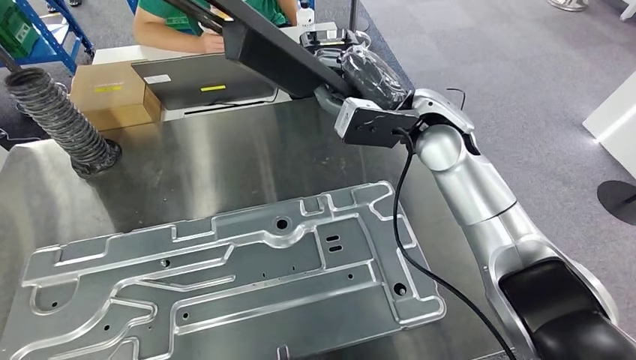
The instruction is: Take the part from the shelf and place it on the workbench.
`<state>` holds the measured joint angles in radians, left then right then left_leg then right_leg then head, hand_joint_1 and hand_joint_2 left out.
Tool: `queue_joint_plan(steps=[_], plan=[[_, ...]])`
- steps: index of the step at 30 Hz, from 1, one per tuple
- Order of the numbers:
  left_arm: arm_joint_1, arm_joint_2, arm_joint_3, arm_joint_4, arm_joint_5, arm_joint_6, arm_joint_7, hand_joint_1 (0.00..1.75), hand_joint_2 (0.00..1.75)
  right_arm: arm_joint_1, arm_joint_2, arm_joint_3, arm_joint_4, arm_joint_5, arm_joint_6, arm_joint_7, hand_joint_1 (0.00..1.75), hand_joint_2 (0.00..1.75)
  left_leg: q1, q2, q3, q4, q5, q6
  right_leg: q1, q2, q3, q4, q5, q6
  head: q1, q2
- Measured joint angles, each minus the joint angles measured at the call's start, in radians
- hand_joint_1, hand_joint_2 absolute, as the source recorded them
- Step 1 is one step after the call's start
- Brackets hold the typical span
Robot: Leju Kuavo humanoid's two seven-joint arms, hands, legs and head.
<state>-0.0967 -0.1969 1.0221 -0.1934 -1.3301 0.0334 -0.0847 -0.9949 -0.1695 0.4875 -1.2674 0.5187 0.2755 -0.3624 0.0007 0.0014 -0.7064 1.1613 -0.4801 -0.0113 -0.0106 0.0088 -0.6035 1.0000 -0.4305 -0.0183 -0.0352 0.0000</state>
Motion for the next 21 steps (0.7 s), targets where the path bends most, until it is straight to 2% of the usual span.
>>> queue_joint_plan(steps=[1,2,3,4,5,7,8,10,12,13,14,16,17,18,19,20,21], plan=[[0.000,0.001,0.000,0.000,0.001,0.000,-0.002,0.00,1.75,0.001,-0.012,0.010,0.000,0.000,-0.004,0.000,1.75,1.75,0.001,-0.001,-0.020,0.064,-0.032,-0.004,-0.001,-0.001,-0.001,-0.001,0.002,0.000,0.000,0.000],[-0.001,0.002,0.001,0.000,0.003,0.001,-0.004,0.00,1.75,0.005,-0.029,0.023,0.001,0.001,-0.009,0.000,1.75,1.75,0.002,-0.002,-0.031,0.111,-0.051,-0.007,-0.002,-0.003,-0.001,-0.001,0.002,0.002,0.000,0.000],[-0.002,0.002,0.001,0.000,0.004,0.001,-0.006,0.00,1.75,0.010,-0.046,0.038,0.002,0.002,-0.015,0.000,1.75,1.75,0.002,-0.002,-0.028,0.127,-0.050,-0.010,-0.003,-0.006,-0.001,-0.001,0.002,0.004,0.000,0.000],[-0.003,0.002,0.000,0.000,0.003,0.001,-0.005,0.00,1.75,0.015,-0.064,0.055,0.004,0.005,-0.022,0.000,1.75,1.75,0.004,-0.002,-0.008,0.104,-0.028,-0.013,-0.004,-0.010,0.000,0.001,-0.001,0.008,0.000,0.000],[-0.003,0.002,0.000,0.000,0.002,0.002,-0.003,0.00,1.75,0.021,-0.080,0.073,0.006,0.009,-0.030,0.000,1.75,1.75,0.007,-0.002,0.021,0.048,0.009,-0.015,-0.005,-0.015,0.002,0.005,-0.007,0.013,0.000,0.000],[0.001,0.001,-0.001,0.000,-0.001,0.003,0.001,0.00,1.75,0.030,-0.107,0.110,0.012,0.015,-0.051,-0.002,1.75,1.75,0.008,-0.002,0.067,-0.052,0.059,-0.014,-0.005,-0.024,0.001,0.013,-0.015,0.022,0.000,0.000],[0.003,0.001,-0.001,0.001,-0.001,0.002,0.002,0.00,1.75,0.035,-0.117,0.130,0.017,0.017,-0.061,-0.004,1.75,1.75,0.008,-0.003,0.076,-0.077,0.069,-0.011,-0.003,-0.026,-0.003,0.015,-0.014,0.027,0.000,0.000],[0.004,0.001,0.000,0.002,0.002,0.000,0.003,0.00,1.75,0.046,-0.130,0.173,0.030,0.020,-0.074,-0.006,1.75,1.75,0.005,-0.005,0.071,-0.083,0.074,-0.003,0.001,-0.028,-0.017,0.014,-0.005,0.037,0.000,0.000],[0.001,0.001,0.000,0.002,0.006,0.001,0.004,0.00,1.75,0.052,-0.133,0.203,0.043,0.020,-0.077,-0.008,1.75,1.75,0.009,-0.009,0.077,-0.111,0.067,0.004,0.000,-0.028,-0.029,0.015,-0.010,0.047,0.000,0.000],[0.000,0.001,0.000,0.002,0.009,0.003,0.003,0.00,1.75,0.051,-0.133,0.213,0.051,0.019,-0.079,-0.010,1.75,1.75,0.012,-0.012,0.085,-0.129,0.061,0.010,-0.002,-0.027,-0.039,0.032,-0.029,0.054,0.000,0.000],[0.000,0.001,0.000,0.002,0.010,0.006,0.003,0.00,1.75,0.051,-0.132,0.224,0.060,0.017,-0.080,-0.013,1.75,1.75,0.015,-0.014,0.097,-0.148,0.053,0.016,-0.004,-0.025,-0.053,0.069,-0.059,0.063,0.000,0.000],[0.006,0.001,0.000,0.002,0.014,0.009,0.001,0.00,1.75,0.061,-0.128,0.249,0.086,0.008,-0.081,-0.019,1.75,1.75,0.015,-0.017,0.113,-0.159,0.043,0.028,-0.011,-0.023,-0.088,0.188,-0.128,0.082,0.000,0.000],[0.010,0.001,0.000,0.003,0.016,0.010,0.001,0.00,1.75,0.070,-0.126,0.262,0.100,0.004,-0.082,-0.020,1.75,1.75,0.015,-0.017,0.119,-0.158,0.041,0.030,-0.014,-0.023,-0.102,0.241,-0.146,0.086,0.000,0.000],[0.013,0.001,0.000,0.003,0.018,0.012,0.001,0.00,1.75,0.079,-0.124,0.273,0.112,0.001,-0.082,-0.021,1.75,1.75,0.013,-0.019,0.124,-0.157,0.038,0.033,-0.015,-0.023,-0.108,0.268,-0.142,0.085,0.000,0.000],[0.014,0.001,0.000,0.003,0.020,0.013,0.001,0.00,1.75,0.083,-0.123,0.280,0.123,-0.001,-0.084,-0.022,1.75,1.75,0.011,-0.021,0.126,-0.154,0.035,0.034,-0.015,-0.022,-0.102,0.257,-0.117,0.077,0.000,0.000],[0.014,0.001,0.000,0.003,0.021,0.014,0.001,0.00,1.75,0.082,-0.123,0.285,0.130,-0.002,-0.087,-0.023,1.75,1.75,0.007,-0.024,0.127,-0.152,0.033,0.035,-0.012,-0.020,-0.084,0.211,-0.076,0.065,0.000,0.000],[0.013,0.001,0.000,0.003,0.022,0.016,0.001,0.00,1.75,0.077,-0.123,0.288,0.136,-0.002,-0.092,-0.026,1.75,1.75,0.005,-0.026,0.127,-0.150,0.032,0.036,-0.007,-0.016,-0.059,0.148,-0.040,0.048,0.000,0.000]])
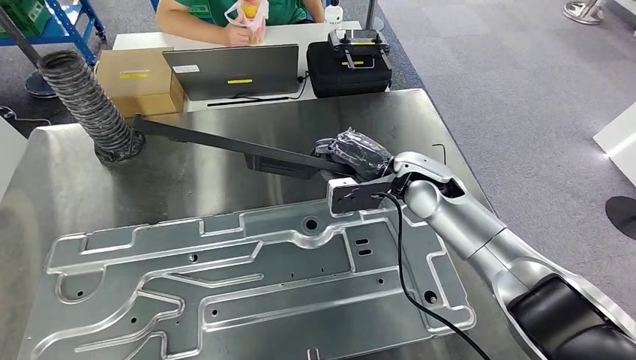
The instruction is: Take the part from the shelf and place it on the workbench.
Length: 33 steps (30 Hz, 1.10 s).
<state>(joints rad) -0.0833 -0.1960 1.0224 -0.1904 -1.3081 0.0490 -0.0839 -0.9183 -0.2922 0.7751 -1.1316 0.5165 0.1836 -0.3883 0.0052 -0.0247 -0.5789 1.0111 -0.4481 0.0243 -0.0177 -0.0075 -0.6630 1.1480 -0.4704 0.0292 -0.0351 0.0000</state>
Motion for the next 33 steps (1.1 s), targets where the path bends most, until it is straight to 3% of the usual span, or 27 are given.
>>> queue_joint_plan(steps=[1,3,5,7,8,10,12,13,14,16,18,21,22,24,26,27,28,29,31,33], plan=[[-0.001,-0.002,0.000,0.001,0.001,0.001,-0.001,0.00,1.75,-0.008,0.000,0.002,0.005,0.000,-0.006,-0.003,1.75,1.75,-0.003,-0.001,-0.001,0.000,0.000,-0.001,0.006,0.004,0.026,-0.060,0.025,-0.016,0.000,0.000],[-0.004,-0.004,0.000,0.002,0.003,0.004,-0.002,0.00,1.75,-0.023,0.002,0.007,0.014,-0.001,-0.019,-0.007,1.75,1.75,0.000,0.000,-0.004,-0.003,0.004,-0.008,0.018,0.007,0.058,-0.133,0.034,-0.033,-0.001,0.000],[-0.007,-0.005,0.001,0.003,0.004,0.006,-0.003,0.00,1.75,-0.035,0.003,0.013,0.022,-0.002,-0.024,-0.007,1.75,1.75,0.005,0.000,-0.004,-0.010,0.012,-0.020,0.023,0.006,0.067,-0.157,0.040,-0.035,-0.002,0.000],[-0.011,-0.005,0.001,0.003,0.005,0.007,-0.003,0.00,1.75,-0.046,0.002,0.017,0.026,-0.001,-0.025,-0.008,1.75,1.75,0.001,0.003,-0.009,0.001,-0.005,-0.030,0.016,-0.001,0.077,-0.182,0.055,-0.037,-0.002,0.000],[-0.012,-0.004,0.001,0.003,0.005,0.008,-0.004,0.00,1.75,-0.051,0.000,0.018,0.027,-0.001,-0.026,-0.008,1.75,1.75,-0.001,0.006,-0.020,0.029,-0.027,-0.035,0.011,-0.005,0.083,-0.195,0.062,-0.038,-0.002,0.000],[-0.014,-0.002,0.001,0.003,0.007,0.010,-0.006,0.00,1.75,-0.057,-0.005,0.023,0.030,-0.001,-0.028,-0.008,1.75,1.75,0.003,0.012,-0.066,0.146,-0.092,-0.046,0.005,-0.010,0.085,-0.203,0.069,-0.038,-0.002,0.000],[-0.017,0.001,0.002,0.003,0.009,0.010,-0.008,0.00,1.75,-0.058,-0.008,0.031,0.034,0.001,-0.029,-0.008,1.75,1.75,0.010,0.015,-0.106,0.248,-0.120,-0.059,0.002,-0.013,0.078,-0.193,0.069,-0.036,-0.002,0.000],[-0.018,0.003,0.002,0.003,0.009,0.011,-0.008,0.00,1.75,-0.058,-0.009,0.035,0.036,0.003,-0.030,-0.007,1.75,1.75,0.014,0.017,-0.104,0.249,-0.106,-0.066,-0.001,-0.014,0.073,-0.185,0.067,-0.034,-0.002,0.000],[-0.018,0.004,0.002,0.003,0.010,0.012,-0.007,0.00,1.75,-0.059,-0.010,0.040,0.037,0.005,-0.032,-0.007,1.75,1.75,0.019,0.019,-0.084,0.213,-0.076,-0.072,-0.005,-0.014,0.068,-0.176,0.065,-0.031,-0.002,0.000],[-0.020,0.005,0.002,0.003,0.010,0.014,-0.006,0.00,1.75,-0.063,-0.011,0.046,0.038,0.011,-0.037,-0.006,1.75,1.75,0.025,0.022,-0.021,0.091,-0.026,-0.087,-0.010,-0.013,0.055,-0.154,0.058,-0.017,-0.002,0.000],[-0.021,0.004,0.002,0.003,0.011,0.015,-0.005,0.00,1.75,-0.070,-0.014,0.050,0.039,0.019,-0.042,-0.006,1.75,1.75,0.025,0.021,0.007,0.031,-0.019,-0.078,-0.008,-0.011,0.041,-0.134,0.055,-0.003,-0.002,0.000],[-0.022,0.005,0.002,0.003,0.015,0.017,-0.006,0.00,1.75,-0.086,-0.015,0.060,0.044,0.030,-0.043,-0.005,1.75,1.75,0.023,0.017,-0.006,0.033,-0.020,-0.037,-0.008,-0.010,0.029,-0.122,0.059,0.012,-0.002,0.000],[-0.022,0.005,0.002,0.003,0.017,0.018,-0.007,0.00,1.75,-0.091,-0.014,0.063,0.046,0.033,-0.043,-0.005,1.75,1.75,0.022,0.017,-0.009,0.033,-0.016,-0.026,-0.010,-0.009,0.022,-0.109,0.047,0.015,-0.002,0.000],[-0.023,0.005,0.003,0.003,0.019,0.017,-0.007,0.00,1.75,-0.101,-0.008,0.069,0.049,0.038,-0.042,-0.004,1.75,1.75,0.019,0.018,-0.017,0.031,-0.005,-0.009,-0.011,-0.006,-0.014,-0.024,-0.012,0.017,-0.002,0.000],[-0.024,0.005,0.003,0.003,0.020,0.014,-0.008,0.00,1.75,-0.106,0.002,0.073,0.054,0.039,-0.041,-0.003,1.75,1.75,0.013,0.019,-0.027,0.031,0.005,0.000,-0.008,-0.004,-0.066,0.112,-0.084,0.015,-0.002,0.000],[-0.024,0.005,0.003,0.003,0.020,0.012,-0.008,0.00,1.75,-0.107,0.007,0.076,0.058,0.039,-0.041,-0.003,1.75,1.75,0.009,0.018,-0.033,0.032,0.009,0.003,-0.006,-0.003,-0.082,0.159,-0.102,0.012,-0.002,0.000],[-0.023,0.005,0.003,0.003,0.020,0.011,-0.008,0.00,1.75,-0.107,0.009,0.079,0.062,0.039,-0.041,-0.002,1.75,1.75,0.004,0.017,-0.037,0.032,0.013,0.004,-0.002,-0.002,-0.079,0.169,-0.101,0.007,-0.002,0.000],[-0.023,0.005,0.003,0.003,0.020,0.010,-0.008,0.00,1.75,-0.107,0.011,0.082,0.065,0.039,-0.041,-0.002,1.75,1.75,0.000,0.014,-0.040,0.032,0.017,0.005,0.002,-0.002,-0.056,0.139,-0.083,-0.002,-0.002,0.000],[-0.023,0.004,0.003,0.003,0.021,0.007,-0.008,0.00,1.75,-0.111,0.011,0.085,0.070,0.039,-0.041,0.000,1.75,1.75,-0.008,0.010,-0.044,0.031,0.024,0.005,0.014,0.003,0.025,0.003,-0.032,-0.031,-0.002,0.000],[-0.024,0.003,0.004,0.003,0.021,0.005,-0.010,0.00,1.75,-0.118,0.011,0.085,0.073,0.039,-0.041,0.001,1.75,1.75,-0.010,0.008,-0.050,0.031,0.032,-0.002,0.026,0.008,0.074,-0.094,-0.001,-0.052,-0.002,0.000]])
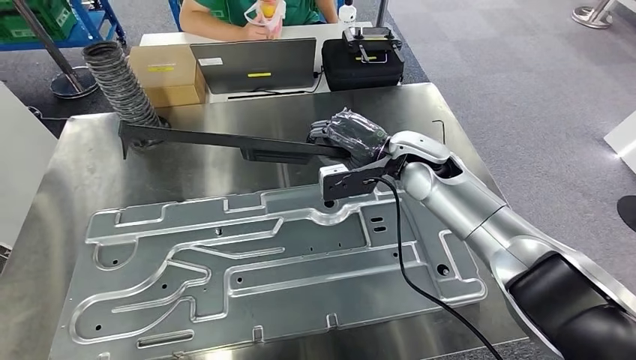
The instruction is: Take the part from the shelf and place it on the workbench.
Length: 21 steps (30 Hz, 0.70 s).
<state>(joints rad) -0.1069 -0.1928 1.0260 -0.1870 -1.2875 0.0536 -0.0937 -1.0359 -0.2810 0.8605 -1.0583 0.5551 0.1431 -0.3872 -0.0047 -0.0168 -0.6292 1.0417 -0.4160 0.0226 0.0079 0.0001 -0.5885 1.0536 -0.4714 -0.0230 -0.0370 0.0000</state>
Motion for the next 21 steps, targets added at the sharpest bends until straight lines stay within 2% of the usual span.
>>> queue_joint_plan(steps=[1,2,4,5,6,8,9,10,11,13,14,15,18,19,20,21], plan=[[0.000,0.000,0.000,0.000,0.000,-0.001,-0.001,0.00,1.75,-0.002,0.000,0.000,0.002,0.000,0.000,0.001,1.75,1.75,0.002,0.000,-0.004,-0.001,0.005,-0.005,0.004,0.001,0.003,-0.014,0.002,-0.004,0.000,0.000],[0.000,0.000,0.000,0.000,0.000,-0.003,-0.001,0.00,1.75,-0.004,0.000,0.001,0.004,0.000,0.000,0.002,1.75,1.75,0.004,0.000,-0.007,-0.003,0.011,-0.011,0.006,0.000,0.001,-0.018,0.010,-0.004,0.000,0.000],[0.001,0.000,0.000,0.000,0.000,-0.005,-0.002,0.00,1.75,-0.005,0.000,0.002,0.007,0.000,0.000,0.003,1.75,1.75,0.003,0.001,-0.013,0.000,0.004,-0.023,0.000,-0.006,0.001,-0.040,0.030,-0.004,0.000,0.000],[0.002,0.000,0.000,0.000,0.000,-0.005,-0.003,0.00,1.75,-0.006,-0.001,0.004,0.008,0.000,0.000,0.003,1.75,1.75,0.003,0.002,-0.021,0.020,-0.019,-0.028,-0.004,-0.009,-0.001,-0.053,0.042,-0.004,0.000,0.000],[0.002,0.000,0.000,0.000,0.000,-0.005,-0.003,0.00,1.75,-0.007,-0.004,0.006,0.009,-0.001,0.000,0.003,1.75,1.75,0.003,0.003,-0.035,0.059,-0.055,-0.034,-0.008,-0.013,-0.007,-0.062,0.055,-0.003,0.000,0.000],[0.001,0.001,0.000,0.000,-0.001,-0.006,-0.004,0.00,1.75,-0.007,-0.012,0.012,0.012,-0.001,0.001,0.003,1.75,1.75,0.008,0.006,-0.071,0.180,-0.139,-0.044,-0.009,-0.017,-0.029,-0.063,0.072,-0.002,0.000,0.000],[0.000,0.002,0.000,0.000,-0.001,-0.006,-0.005,0.00,1.75,-0.006,-0.016,0.015,0.013,-0.001,0.001,0.003,1.75,1.75,0.011,0.008,-0.080,0.230,-0.165,-0.050,-0.009,-0.018,-0.042,-0.060,0.080,0.000,0.000,0.000],[0.000,0.003,0.000,0.000,-0.002,-0.005,-0.005,0.00,1.75,-0.006,-0.019,0.018,0.014,-0.001,0.001,0.002,1.75,1.75,0.014,0.009,-0.075,0.250,-0.175,-0.054,-0.010,-0.019,-0.056,-0.057,0.087,0.002,0.000,0.000],[0.000,0.004,0.001,0.000,-0.002,-0.005,-0.005,0.00,1.75,-0.005,-0.021,0.020,0.016,-0.002,0.000,0.002,1.75,1.75,0.017,0.010,-0.049,0.230,-0.167,-0.058,-0.012,-0.019,-0.069,-0.054,0.094,0.006,0.000,0.000],[-0.001,0.006,0.001,0.000,-0.004,-0.002,-0.005,0.00,1.75,-0.006,-0.024,0.021,0.017,-0.003,0.000,0.002,1.75,1.75,0.023,0.011,0.041,0.101,-0.132,-0.063,-0.017,-0.019,-0.093,-0.042,0.106,0.016,0.000,0.000],[-0.001,0.006,0.000,0.000,-0.004,-0.001,-0.005,0.00,1.75,-0.006,-0.025,0.021,0.018,-0.004,0.000,0.001,1.75,1.75,0.023,0.008,0.077,0.040,-0.119,-0.058,-0.017,-0.018,-0.102,-0.035,0.112,0.023,0.000,0.000],[-0.001,0.006,0.000,0.000,-0.005,0.000,-0.005,0.00,1.75,-0.007,-0.027,0.021,0.018,-0.005,0.000,0.001,1.75,1.75,0.022,0.006,0.098,0.003,-0.112,-0.049,-0.016,-0.018,-0.108,-0.030,0.117,0.029,0.000,0.000],[0.001,0.006,0.000,0.000,-0.007,0.004,-0.005,0.00,1.75,-0.007,-0.029,0.022,0.021,-0.008,0.000,-0.004,1.75,1.75,0.016,0.002,0.095,-0.009,-0.096,-0.016,-0.016,-0.017,-0.111,-0.035,0.137,0.048,0.000,0.000],[0.001,0.006,0.001,0.000,-0.008,0.004,-0.005,0.00,1.75,-0.008,-0.029,0.022,0.022,-0.010,0.000,-0.005,1.75,1.75,0.017,0.003,0.092,-0.010,-0.088,-0.008,-0.018,-0.016,-0.115,-0.032,0.134,0.053,0.000,0.000],[0.001,0.006,0.001,0.000,-0.008,0.005,-0.005,0.00,1.75,-0.008,-0.028,0.022,0.024,-0.011,0.000,-0.005,1.75,1.75,0.018,0.005,0.087,-0.012,-0.079,-0.001,-0.020,-0.014,-0.124,-0.013,0.117,0.058,0.000,0.000],[0.000,0.006,0.001,0.000,-0.008,0.005,-0.005,0.00,1.75,-0.009,-0.026,0.022,0.025,-0.013,0.000,-0.006,1.75,1.75,0.020,0.007,0.081,-0.013,-0.070,0.005,-0.021,-0.012,-0.141,0.027,0.086,0.062,0.000,0.000]])
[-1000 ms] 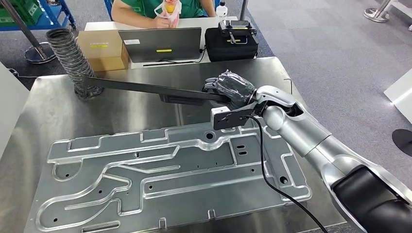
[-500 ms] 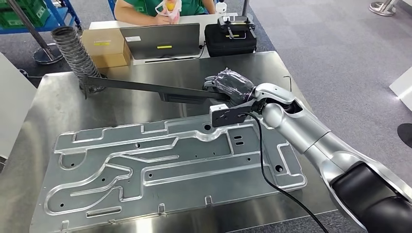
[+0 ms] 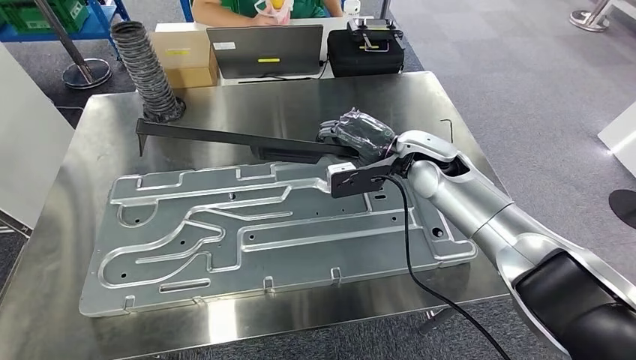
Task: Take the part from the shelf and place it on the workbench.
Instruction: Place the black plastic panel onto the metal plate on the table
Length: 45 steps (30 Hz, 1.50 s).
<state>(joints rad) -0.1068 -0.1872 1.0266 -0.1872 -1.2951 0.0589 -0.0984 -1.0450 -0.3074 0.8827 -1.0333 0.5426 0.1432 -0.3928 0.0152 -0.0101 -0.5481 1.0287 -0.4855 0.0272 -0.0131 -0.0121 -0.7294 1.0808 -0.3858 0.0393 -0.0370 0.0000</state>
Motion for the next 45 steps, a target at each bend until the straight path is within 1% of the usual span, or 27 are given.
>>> queue_joint_plan(steps=[2,4,5,6,8,9,11,14,16,18,19,20,21,22,24,25,28,29,31,33,34,35,36,38,40,43,45], plan=[[0.000,0.000,0.000,0.000,0.000,0.000,0.000,0.00,1.75,-0.001,0.006,0.000,0.004,-0.002,0.000,0.000,1.75,1.75,-0.001,0.002,-0.015,0.001,0.013,0.005,-0.001,0.002,-0.049,0.136,-0.084,0.006,0.000,0.000],[0.002,0.000,0.000,0.000,0.000,-0.001,0.000,0.00,1.75,0.001,0.009,0.002,0.008,-0.003,0.000,0.000,1.75,1.75,-0.004,0.002,-0.029,0.001,0.023,0.005,-0.001,0.002,-0.073,0.233,-0.126,0.007,0.000,0.000],[0.002,0.000,0.000,0.000,0.000,-0.002,0.000,0.00,1.75,0.001,0.010,0.002,0.010,-0.004,0.000,0.000,1.75,1.75,-0.005,0.001,-0.033,0.002,0.027,0.005,0.000,0.003,-0.056,0.224,-0.120,0.003,0.000,0.000],[0.002,0.000,0.000,0.000,0.000,-0.003,0.000,0.00,1.75,0.001,0.010,0.003,0.012,-0.004,0.000,0.000,1.75,1.75,-0.007,0.001,-0.036,0.002,0.030,0.004,0.002,0.003,-0.017,0.173,-0.100,-0.003,0.000,0.000],[0.001,-0.001,0.000,0.000,-0.002,-0.005,0.001,0.00,1.75,-0.001,0.010,0.003,0.014,-0.004,0.000,-0.001,1.75,1.75,-0.009,0.000,-0.039,0.002,0.033,0.000,0.009,0.006,0.076,0.025,-0.060,-0.020,0.000,0.000],[0.000,-0.002,0.000,0.000,-0.002,-0.006,0.002,0.00,1.75,-0.003,0.011,0.003,0.014,-0.004,0.000,-0.001,1.75,1.75,-0.009,0.000,-0.041,0.001,0.035,-0.003,0.014,0.006,0.106,-0.027,-0.050,-0.027,0.000,0.000],[-0.002,-0.003,0.000,0.000,-0.004,-0.007,0.004,0.00,1.75,-0.005,0.012,0.002,0.016,-0.004,0.000,-0.001,1.75,1.75,-0.009,0.001,-0.045,0.000,0.040,-0.013,0.020,0.007,0.118,-0.057,-0.047,-0.034,0.000,0.000],[-0.003,-0.004,0.000,0.000,-0.006,-0.009,0.006,0.00,1.75,-0.006,0.012,0.002,0.018,-0.005,0.000,-0.001,1.75,1.75,-0.009,0.003,-0.052,0.010,0.028,-0.029,0.014,0.004,0.121,-0.077,-0.033,-0.048,0.000,0.000],[-0.002,-0.004,0.000,0.000,-0.007,-0.008,0.006,0.00,1.75,-0.006,0.007,0.002,0.018,-0.005,-0.001,-0.001,1.75,1.75,-0.008,0.003,-0.088,0.094,-0.027,-0.037,0.010,0.000,0.121,-0.087,-0.024,-0.055,0.000,0.000],[-0.003,-0.004,0.000,0.000,-0.008,-0.006,0.006,0.00,1.75,-0.002,-0.003,0.003,0.019,-0.005,-0.001,-0.001,1.75,1.75,-0.006,0.003,-0.144,0.225,-0.088,-0.044,0.011,-0.003,0.115,-0.085,-0.022,-0.058,0.000,0.000],[-0.003,-0.003,0.000,0.000,-0.009,-0.005,0.007,0.00,1.75,0.001,-0.006,0.004,0.020,-0.005,-0.001,-0.001,1.75,1.75,-0.005,0.004,-0.159,0.265,-0.098,-0.046,0.011,-0.004,0.112,-0.083,-0.021,-0.058,0.000,0.000],[-0.003,-0.003,0.000,0.000,-0.010,-0.003,0.008,0.00,1.75,0.004,-0.009,0.004,0.021,-0.005,-0.001,-0.001,1.75,1.75,-0.005,0.004,-0.156,0.266,-0.089,-0.048,0.011,-0.004,0.110,-0.080,-0.021,-0.058,0.000,0.000],[-0.003,-0.002,0.000,0.000,-0.012,-0.002,0.009,0.00,1.75,0.006,-0.011,0.004,0.022,-0.005,-0.001,-0.001,1.75,1.75,-0.004,0.004,-0.134,0.227,-0.062,-0.049,0.010,-0.004,0.108,-0.076,-0.020,-0.057,0.000,0.000],[-0.003,-0.002,0.000,0.000,-0.012,-0.001,0.010,0.00,1.75,0.007,-0.013,0.004,0.022,-0.005,-0.001,-0.001,1.75,1.75,-0.002,0.005,-0.097,0.157,-0.028,-0.048,0.009,-0.003,0.106,-0.071,-0.021,-0.055,0.000,0.000],[-0.004,-0.001,-0.001,0.000,-0.013,-0.001,0.011,0.00,1.75,0.007,-0.017,0.004,0.022,-0.005,-0.002,-0.002,1.75,1.75,-0.003,0.004,-0.038,0.039,0.011,-0.041,0.012,-0.001,0.098,-0.058,-0.023,-0.046,0.000,0.000],[-0.004,-0.001,-0.001,0.000,-0.014,0.000,0.012,0.00,1.75,0.007,-0.019,0.004,0.022,-0.004,-0.002,-0.001,1.75,1.75,-0.004,0.004,-0.027,0.011,0.017,-0.035,0.013,-0.001,0.094,-0.054,-0.022,-0.040,0.000,0.000],[-0.002,-0.001,-0.003,0.000,-0.020,0.002,0.012,0.00,1.75,0.007,-0.020,0.003,0.022,0.004,-0.006,0.001,1.75,1.75,-0.006,0.003,-0.031,0.003,0.026,-0.015,0.012,0.001,0.087,-0.054,-0.015,-0.023,0.000,0.000],[-0.002,-0.001,-0.004,0.000,-0.021,0.000,0.009,0.00,1.75,0.007,-0.020,0.002,0.022,0.011,-0.010,0.004,1.75,1.75,-0.005,0.004,-0.032,-0.001,0.031,-0.008,0.010,0.002,0.082,-0.045,-0.024,-0.017,0.000,0.000],[-0.004,-0.002,-0.005,0.000,-0.023,-0.006,-0.005,0.00,1.75,0.005,-0.015,0.000,0.022,0.026,-0.020,0.012,1.75,1.75,-0.002,0.007,-0.035,-0.007,0.040,0.003,0.006,0.005,0.050,0.030,-0.076,-0.006,0.000,0.000],[-0.004,-0.002,-0.006,0.000,-0.025,-0.012,-0.022,0.00,1.75,0.006,-0.003,0.000,0.023,0.043,-0.029,0.021,1.75,1.75,-0.002,0.010,-0.041,-0.008,0.044,0.005,0.003,0.007,-0.009,0.170,-0.144,0.003,0.000,0.000],[-0.004,-0.002,-0.006,0.000,-0.026,-0.014,-0.030,0.00,1.75,0.007,0.002,0.000,0.024,0.052,-0.033,0.025,1.75,1.75,-0.003,0.011,-0.043,-0.007,0.046,0.005,0.002,0.007,-0.029,0.221,-0.162,0.005,0.000,0.000],[-0.003,-0.002,-0.006,0.000,-0.026,-0.016,-0.036,0.00,1.75,0.009,0.006,0.000,0.025,0.061,-0.037,0.029,1.75,1.75,-0.003,0.012,-0.044,-0.007,0.047,0.004,0.000,0.007,-0.032,0.236,-0.160,0.005,0.000,0.000],[-0.003,-0.002,-0.007,0.000,-0.027,-0.017,-0.040,0.00,1.75,0.010,0.009,-0.001,0.025,0.069,-0.040,0.032,1.75,1.75,-0.003,0.012,-0.044,-0.007,0.048,0.003,0.000,0.007,-0.014,0.207,-0.140,0.004,0.000,0.000],[-0.003,-0.002,-0.009,0.000,-0.028,-0.017,-0.045,0.00,1.75,0.007,0.010,-0.002,0.025,0.088,-0.052,0.038,1.75,1.75,-0.003,0.012,-0.044,-0.007,0.049,-0.001,0.000,0.008,0.063,0.066,-0.079,-0.003,0.000,0.000],[-0.003,-0.002,-0.012,0.000,-0.028,-0.017,-0.049,0.00,1.75,0.004,0.011,-0.003,0.025,0.113,-0.069,0.047,1.75,1.75,-0.006,0.011,-0.047,-0.006,0.051,-0.010,0.006,0.009,0.115,-0.042,-0.047,-0.013,0.000,0.000],[-0.003,-0.002,-0.014,0.000,-0.028,-0.017,-0.056,0.00,1.75,0.003,0.011,-0.003,0.025,0.145,-0.085,0.061,1.75,1.75,-0.007,0.012,-0.052,-0.009,0.054,-0.027,0.009,0.011,0.119,-0.065,-0.042,-0.029,0.000,0.000],[-0.003,-0.001,-0.014,0.000,-0.028,-0.017,-0.060,0.00,1.75,0.002,0.008,-0.003,0.025,0.160,-0.093,0.067,1.75,1.75,-0.007,0.012,-0.065,0.020,0.029,-0.037,0.004,0.010,0.121,-0.076,-0.035,-0.043,0.000,0.000]])
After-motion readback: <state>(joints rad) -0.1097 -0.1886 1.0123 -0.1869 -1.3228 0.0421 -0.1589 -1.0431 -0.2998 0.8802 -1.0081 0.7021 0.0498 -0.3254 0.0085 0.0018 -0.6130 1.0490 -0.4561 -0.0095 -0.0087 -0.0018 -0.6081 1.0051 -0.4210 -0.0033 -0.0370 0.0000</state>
